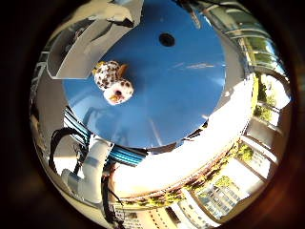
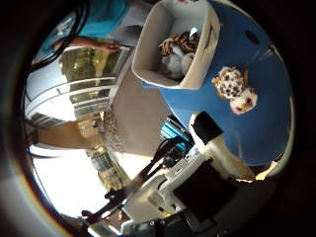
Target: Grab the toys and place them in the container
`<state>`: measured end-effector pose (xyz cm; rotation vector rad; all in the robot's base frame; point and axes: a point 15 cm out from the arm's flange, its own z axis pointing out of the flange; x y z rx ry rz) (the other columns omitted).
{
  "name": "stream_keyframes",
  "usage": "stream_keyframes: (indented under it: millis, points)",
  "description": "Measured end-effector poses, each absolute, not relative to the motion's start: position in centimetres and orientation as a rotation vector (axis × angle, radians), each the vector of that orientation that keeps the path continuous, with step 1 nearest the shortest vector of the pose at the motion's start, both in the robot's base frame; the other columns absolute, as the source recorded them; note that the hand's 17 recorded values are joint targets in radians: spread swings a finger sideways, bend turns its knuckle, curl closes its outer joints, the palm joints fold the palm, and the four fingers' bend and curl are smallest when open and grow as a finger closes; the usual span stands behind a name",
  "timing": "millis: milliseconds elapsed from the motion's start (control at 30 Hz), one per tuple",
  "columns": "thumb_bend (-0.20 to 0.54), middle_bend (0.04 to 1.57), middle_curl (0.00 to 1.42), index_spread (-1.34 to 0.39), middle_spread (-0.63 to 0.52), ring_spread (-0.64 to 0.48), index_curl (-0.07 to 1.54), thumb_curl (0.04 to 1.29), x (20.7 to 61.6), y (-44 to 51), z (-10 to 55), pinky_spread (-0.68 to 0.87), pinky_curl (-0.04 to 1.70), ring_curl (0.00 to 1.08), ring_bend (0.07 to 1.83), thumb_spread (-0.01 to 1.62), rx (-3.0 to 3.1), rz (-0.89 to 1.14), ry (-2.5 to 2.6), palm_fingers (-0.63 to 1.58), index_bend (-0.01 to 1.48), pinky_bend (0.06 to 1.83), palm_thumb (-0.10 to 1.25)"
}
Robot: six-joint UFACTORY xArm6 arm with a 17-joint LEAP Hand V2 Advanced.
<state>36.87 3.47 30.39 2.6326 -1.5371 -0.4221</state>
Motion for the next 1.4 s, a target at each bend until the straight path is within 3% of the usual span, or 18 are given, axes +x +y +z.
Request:
stream_keyframes:
  millis: [433,667,767,800,900,1000,1167,1400]
  points:
    - [-0.034,0.18,0.34,-0.02,0.09,0.27,0.23,0.39,38.6,3.2,16.5,0.42,0.29,0.32,0.42,1.11,2.437,-0.452,-1.699,0.18,0.16,0.60,0.57]
    - [-0.032,0.19,0.34,0.03,0.10,0.28,0.23,0.37,38.4,2.8,12.1,0.42,0.28,0.33,0.48,1.11,2.337,-0.462,-1.682,0.26,0.15,0.63,0.56]
    - [-0.028,0.36,0.40,-0.04,0.01,0.24,0.19,0.37,38.4,2.5,11.9,0.43,0.28,0.37,0.71,1.10,2.320,-0.408,-1.635,0.72,0.11,0.74,0.57]
    - [-0.024,0.39,0.41,-0.06,0.00,0.23,0.18,0.37,38.3,2.5,11.9,0.42,0.28,0.37,0.73,1.10,2.314,-0.385,-1.614,0.76,0.11,0.76,0.58]
    - [-0.003,0.65,0.55,-0.17,-0.08,0.15,0.12,0.40,38.4,2.5,12.5,0.40,0.35,0.52,1.05,1.08,2.320,-0.336,-1.582,0.87,0.10,0.85,0.66]
    - [0.013,0.80,0.68,-0.30,-0.16,0.06,0.06,0.46,38.7,2.8,13.6,0.38,0.44,0.63,1.22,1.04,2.342,-0.304,-1.587,1.00,0.24,1.03,0.79]
    - [0.078,0.97,0.83,-0.46,-0.20,-0.02,0.03,0.57,39.0,2.3,15.8,0.31,0.59,0.70,1.28,1.03,2.363,-0.262,-1.646,1.11,0.44,1.30,0.99]
    - [0.049,1.05,0.97,-0.65,-0.24,-0.07,-0.01,0.66,35.8,1.5,19.9,0.24,0.70,0.76,1.33,1.01,2.327,-0.315,-1.633,1.03,0.68,1.42,1.00]
